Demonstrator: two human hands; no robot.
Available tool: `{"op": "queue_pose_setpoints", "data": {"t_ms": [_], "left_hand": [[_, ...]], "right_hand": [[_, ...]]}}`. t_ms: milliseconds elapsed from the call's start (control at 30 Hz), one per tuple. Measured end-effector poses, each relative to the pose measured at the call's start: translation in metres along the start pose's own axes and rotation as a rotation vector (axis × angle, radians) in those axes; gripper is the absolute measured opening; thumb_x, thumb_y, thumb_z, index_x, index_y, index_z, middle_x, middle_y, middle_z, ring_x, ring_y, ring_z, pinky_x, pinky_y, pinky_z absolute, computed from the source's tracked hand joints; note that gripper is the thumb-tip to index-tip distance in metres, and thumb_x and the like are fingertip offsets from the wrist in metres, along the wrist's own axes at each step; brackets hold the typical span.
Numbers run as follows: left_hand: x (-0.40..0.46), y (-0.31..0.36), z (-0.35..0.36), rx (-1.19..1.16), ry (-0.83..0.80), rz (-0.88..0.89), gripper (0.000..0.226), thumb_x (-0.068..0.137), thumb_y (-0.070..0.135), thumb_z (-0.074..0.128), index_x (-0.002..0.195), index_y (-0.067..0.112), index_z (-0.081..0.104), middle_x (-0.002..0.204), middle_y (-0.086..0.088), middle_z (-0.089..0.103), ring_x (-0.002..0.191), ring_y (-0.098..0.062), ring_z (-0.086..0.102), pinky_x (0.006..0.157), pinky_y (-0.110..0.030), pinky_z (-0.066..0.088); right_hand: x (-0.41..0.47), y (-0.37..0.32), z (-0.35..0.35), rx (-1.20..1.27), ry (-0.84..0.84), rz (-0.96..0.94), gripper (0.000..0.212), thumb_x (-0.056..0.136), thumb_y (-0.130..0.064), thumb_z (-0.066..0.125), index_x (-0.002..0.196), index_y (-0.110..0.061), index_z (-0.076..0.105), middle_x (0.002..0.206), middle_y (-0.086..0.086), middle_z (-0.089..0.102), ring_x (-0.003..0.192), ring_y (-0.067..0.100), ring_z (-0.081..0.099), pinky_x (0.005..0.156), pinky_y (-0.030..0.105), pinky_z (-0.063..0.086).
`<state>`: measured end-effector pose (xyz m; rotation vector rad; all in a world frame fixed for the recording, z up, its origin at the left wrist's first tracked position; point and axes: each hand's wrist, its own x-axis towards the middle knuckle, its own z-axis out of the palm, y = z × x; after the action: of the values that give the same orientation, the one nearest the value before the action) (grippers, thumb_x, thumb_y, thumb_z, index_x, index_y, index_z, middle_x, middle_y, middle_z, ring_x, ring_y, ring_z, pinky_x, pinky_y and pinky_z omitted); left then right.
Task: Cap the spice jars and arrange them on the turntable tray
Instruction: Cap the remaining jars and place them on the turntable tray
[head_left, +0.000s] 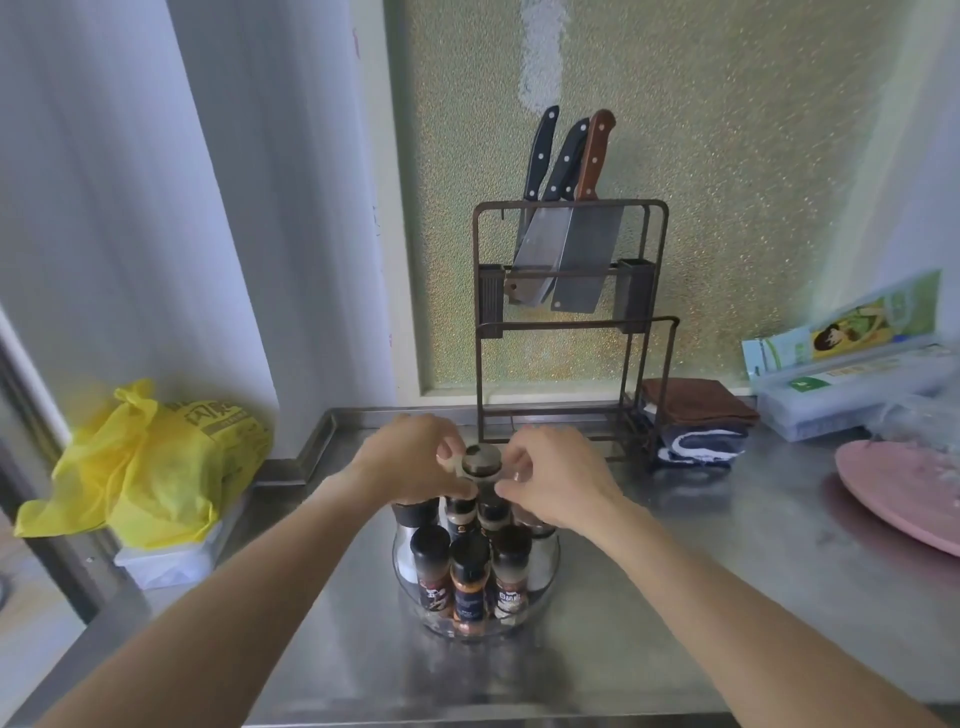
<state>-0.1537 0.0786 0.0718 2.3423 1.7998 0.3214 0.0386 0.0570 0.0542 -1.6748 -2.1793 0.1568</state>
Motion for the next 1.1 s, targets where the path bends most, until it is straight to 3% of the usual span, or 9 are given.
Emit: {"op": "queue_pose_setpoints", "data": {"t_ms": [133,267,367,433,500,700,800,867,1100], "left_hand": [[-0.036,-0.028,0.000,-0.189,0.366,-0.192,0.039,0.101,0.050,0.046,0.125,0.024,0.063,0.120,0.004,0.063,0.108,-0.024,0.065,0.090,-0.038,0.049],[-0.066,-0.066,0.053,-0.246,0.115,-0.421,0.046,0.098,0.037,0.036,0.135,0.018,0.056,0.126,-0.012,0.067,0.110,-0.033,0.066,0.094,-0.039,0.047],[-0.079,-0.066,0.081,-0.463,-0.028,-0.472,0.051,0.086,0.032,0.040,0.131,0.017,0.057,0.103,-0.019,0.074,0.085,-0.037,0.072,0.080,-0.042,0.058],[-0.081,-0.061,0.092,-0.588,-0.068,-0.498,0.033,0.094,0.013,0.047,0.124,0.013,0.059,0.082,-0.029,0.074,0.061,-0.039,0.071,0.062,-0.045,0.061],[-0.078,-0.061,0.100,-0.639,-0.081,-0.489,0.033,0.092,0.004,0.049,0.122,0.012,0.060,0.073,-0.027,0.074,0.059,-0.041,0.072,0.056,-0.046,0.063],[-0.082,-0.052,0.098,-0.926,-0.119,-0.487,0.047,0.094,-0.006,0.034,0.132,0.019,0.048,0.075,-0.032,0.071,0.062,-0.034,0.070,0.063,-0.038,0.060],[-0.082,-0.050,0.095,-1.000,-0.118,-0.474,0.032,0.102,0.006,0.036,0.131,0.015,0.045,0.095,-0.043,0.065,0.064,-0.035,0.070,0.063,-0.038,0.060],[-0.081,-0.049,0.096,-1.007,-0.089,-0.481,0.024,0.105,0.015,0.040,0.129,0.011,0.041,0.093,-0.034,0.064,0.063,-0.035,0.071,0.065,-0.039,0.060],[-0.081,-0.052,0.106,-1.013,-0.127,-0.450,0.046,0.094,-0.002,0.045,0.136,0.016,0.041,0.073,-0.022,0.070,0.065,-0.033,0.072,0.063,-0.036,0.059]], "right_hand": [[-0.032,0.038,0.006,0.113,0.198,0.170,0.015,0.094,-0.033,0.064,0.105,-0.027,0.072,0.102,-0.013,0.072,0.096,0.009,0.068,0.084,0.032,0.055],[-0.067,0.061,0.056,0.291,0.021,0.363,0.034,0.100,-0.033,0.055,0.131,-0.021,0.059,0.128,-0.004,0.064,0.105,0.022,0.071,0.091,0.035,0.053],[-0.087,0.053,0.083,0.516,-0.102,0.407,0.043,0.102,-0.033,0.050,0.143,-0.021,0.045,0.142,-0.003,0.051,0.075,0.021,0.077,0.062,0.035,0.058],[-0.095,0.043,0.090,0.672,-0.129,0.425,0.035,0.102,-0.030,0.050,0.137,-0.026,0.044,0.134,-0.006,0.054,0.062,0.023,0.076,0.054,0.036,0.060],[-0.097,0.035,0.092,0.749,-0.126,0.445,0.026,0.102,-0.023,0.048,0.126,-0.032,0.044,0.119,-0.007,0.059,0.063,0.028,0.076,0.062,0.042,0.064],[-0.094,0.021,0.097,0.931,-0.019,0.576,0.018,0.103,-0.018,0.050,0.119,-0.026,0.048,0.111,-0.001,0.063,0.060,0.032,0.076,0.060,0.039,0.064],[-0.088,0.020,0.099,0.925,-0.017,0.594,0.017,0.105,-0.014,0.046,0.117,-0.024,0.048,0.101,-0.003,0.065,0.062,0.030,0.077,0.063,0.041,0.065],[-0.084,0.022,0.098,0.899,-0.013,0.596,0.016,0.106,-0.014,0.044,0.117,-0.024,0.048,0.093,-0.005,0.065,0.064,0.030,0.077,0.063,0.040,0.065],[-0.080,0.026,0.106,0.895,0.006,0.574,0.018,0.105,-0.012,0.045,0.118,-0.023,0.052,0.091,0.002,0.071,0.059,0.031,0.075,0.055,0.037,0.063]]}}
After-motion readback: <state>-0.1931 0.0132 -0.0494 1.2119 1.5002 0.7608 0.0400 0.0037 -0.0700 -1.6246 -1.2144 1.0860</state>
